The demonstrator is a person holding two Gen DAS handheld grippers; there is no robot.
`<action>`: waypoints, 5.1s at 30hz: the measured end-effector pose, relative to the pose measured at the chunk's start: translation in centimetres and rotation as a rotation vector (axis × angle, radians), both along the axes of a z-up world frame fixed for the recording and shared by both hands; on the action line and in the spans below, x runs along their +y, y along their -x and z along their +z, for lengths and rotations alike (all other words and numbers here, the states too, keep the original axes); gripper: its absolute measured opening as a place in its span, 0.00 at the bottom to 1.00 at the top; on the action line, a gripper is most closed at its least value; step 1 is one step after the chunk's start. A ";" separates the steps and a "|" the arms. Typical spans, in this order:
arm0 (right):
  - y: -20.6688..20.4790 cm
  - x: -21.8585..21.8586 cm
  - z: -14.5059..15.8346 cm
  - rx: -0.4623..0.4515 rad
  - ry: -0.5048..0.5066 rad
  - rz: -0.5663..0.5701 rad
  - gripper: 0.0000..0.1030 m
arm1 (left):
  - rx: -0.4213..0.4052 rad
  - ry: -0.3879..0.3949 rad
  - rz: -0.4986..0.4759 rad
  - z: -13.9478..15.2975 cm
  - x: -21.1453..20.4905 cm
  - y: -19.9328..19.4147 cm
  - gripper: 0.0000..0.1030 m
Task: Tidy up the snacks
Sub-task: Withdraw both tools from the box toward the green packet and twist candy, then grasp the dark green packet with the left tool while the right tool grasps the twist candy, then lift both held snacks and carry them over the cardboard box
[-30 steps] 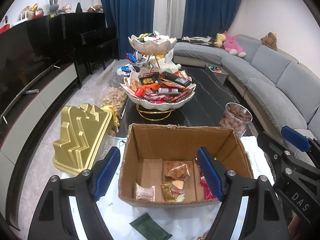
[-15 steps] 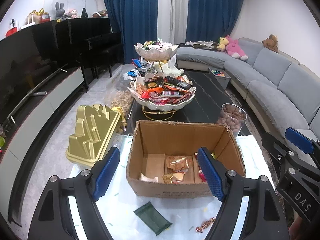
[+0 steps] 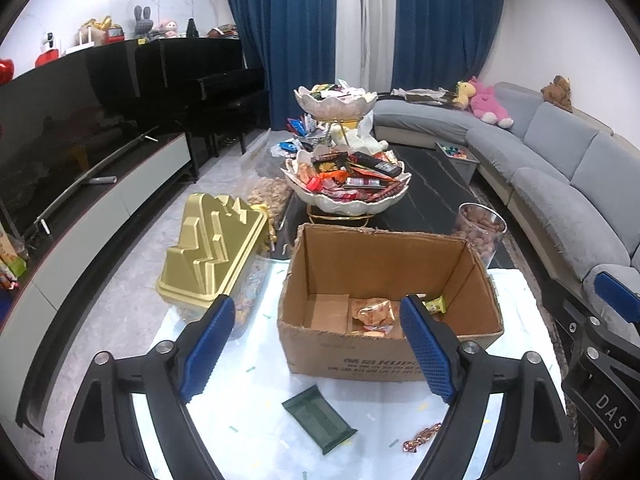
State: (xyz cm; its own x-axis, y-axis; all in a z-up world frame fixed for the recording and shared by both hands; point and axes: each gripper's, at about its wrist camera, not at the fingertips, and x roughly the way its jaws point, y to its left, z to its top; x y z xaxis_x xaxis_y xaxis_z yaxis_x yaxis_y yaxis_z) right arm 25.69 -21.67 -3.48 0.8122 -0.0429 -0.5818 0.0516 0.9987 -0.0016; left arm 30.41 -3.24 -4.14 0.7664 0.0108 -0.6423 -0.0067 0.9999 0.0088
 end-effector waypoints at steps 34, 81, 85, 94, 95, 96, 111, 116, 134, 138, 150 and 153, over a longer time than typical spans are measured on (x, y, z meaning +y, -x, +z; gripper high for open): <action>4.4 1.1 -7.5 0.033 -0.001 -0.098 0.74 | 0.040 0.039 0.244 -8.1 2.0 3.5 0.96; 1.5 2.3 -20.9 0.255 -0.011 -0.107 0.74 | 0.240 0.049 0.321 -21.0 0.6 -0.3 0.93; 1.1 2.3 -21.5 0.273 -0.014 -0.108 0.74 | 0.259 0.048 0.337 -21.7 0.8 -0.5 0.93; 0.7 2.2 -22.8 0.307 -0.010 -0.108 0.74 | 0.275 0.078 0.352 -22.5 1.2 -1.3 0.93; 0.6 2.2 -23.0 0.312 -0.008 -0.109 0.74 | 0.277 0.081 0.352 -22.5 1.2 -1.4 0.93; 0.7 2.2 -23.0 0.315 -0.007 -0.111 0.74 | 0.281 0.078 0.352 -22.6 1.1 -1.5 0.93; 0.7 2.5 -23.1 0.323 -0.029 -0.061 0.28 | 0.252 0.070 0.307 -22.4 0.7 -0.7 0.44; 1.0 2.9 -22.9 0.323 -0.036 -0.049 0.22 | 0.249 0.061 0.277 -22.1 0.1 -0.4 0.41; 1.4 2.9 -20.2 0.272 -0.044 -0.028 0.19 | 0.226 0.045 0.236 -19.8 -0.3 1.0 0.41; 2.0 2.8 -19.1 0.250 -0.045 -0.028 0.19 | 0.211 0.043 0.229 -18.8 -0.3 1.6 0.41; 3.2 3.0 -14.6 0.166 -0.042 -0.022 0.19 | 0.142 0.051 0.190 -14.6 -0.6 3.3 0.41; 3.5 3.0 -13.4 0.143 -0.040 -0.019 0.19 | 0.119 0.054 0.182 -13.3 -0.3 3.7 0.41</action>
